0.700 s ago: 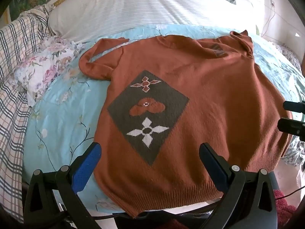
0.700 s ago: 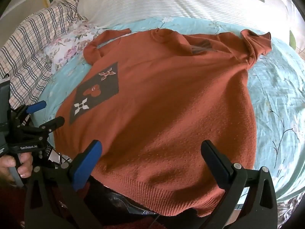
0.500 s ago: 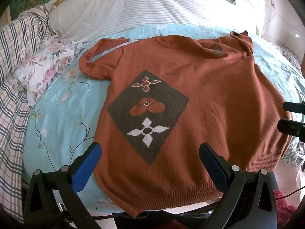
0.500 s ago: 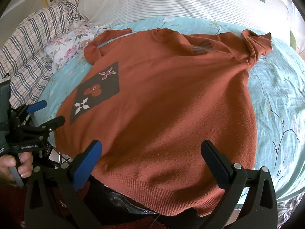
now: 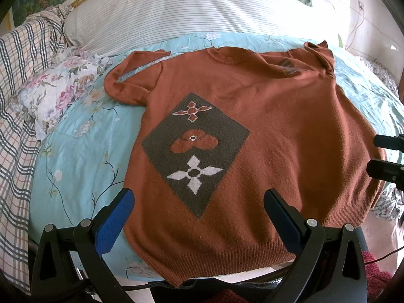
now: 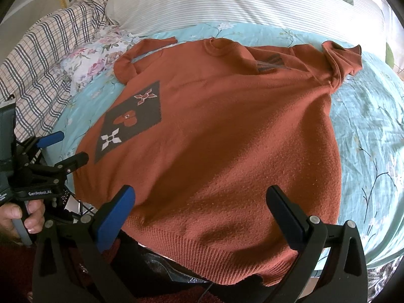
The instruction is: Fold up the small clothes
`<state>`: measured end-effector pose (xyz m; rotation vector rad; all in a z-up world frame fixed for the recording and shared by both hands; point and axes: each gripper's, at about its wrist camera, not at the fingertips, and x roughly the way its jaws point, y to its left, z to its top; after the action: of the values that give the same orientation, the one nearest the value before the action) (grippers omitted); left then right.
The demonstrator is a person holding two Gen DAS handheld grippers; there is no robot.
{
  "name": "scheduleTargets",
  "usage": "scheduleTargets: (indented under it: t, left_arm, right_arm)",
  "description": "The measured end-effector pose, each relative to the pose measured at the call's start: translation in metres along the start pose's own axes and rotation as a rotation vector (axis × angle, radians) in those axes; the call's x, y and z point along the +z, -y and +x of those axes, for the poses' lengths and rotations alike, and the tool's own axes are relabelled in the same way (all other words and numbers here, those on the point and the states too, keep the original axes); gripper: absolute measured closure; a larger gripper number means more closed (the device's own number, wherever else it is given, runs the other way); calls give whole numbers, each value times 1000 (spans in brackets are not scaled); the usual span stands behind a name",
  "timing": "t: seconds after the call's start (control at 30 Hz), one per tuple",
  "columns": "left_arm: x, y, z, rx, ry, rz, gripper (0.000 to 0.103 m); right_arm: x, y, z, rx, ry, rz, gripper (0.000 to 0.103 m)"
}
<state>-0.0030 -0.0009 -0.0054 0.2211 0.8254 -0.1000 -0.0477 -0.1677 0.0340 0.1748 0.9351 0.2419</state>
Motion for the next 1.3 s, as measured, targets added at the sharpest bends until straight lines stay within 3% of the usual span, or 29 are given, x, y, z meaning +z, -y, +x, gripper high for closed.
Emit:
scheduleTargets:
  t: [0.8, 1.03, 1.3]
  left_arm:
    - [4, 6, -1, -17, -20, 1, 1]
    - [7, 2, 2, -59, -51, -11, 1]
    - [18, -4, 18, -43, -48, 24, 1]
  right_arm:
    - [3, 0, -1, 28, 13, -10, 0]
    - [3, 1, 0, 16, 17, -24, 1]
    - [26, 21, 6, 37, 58, -2, 11]
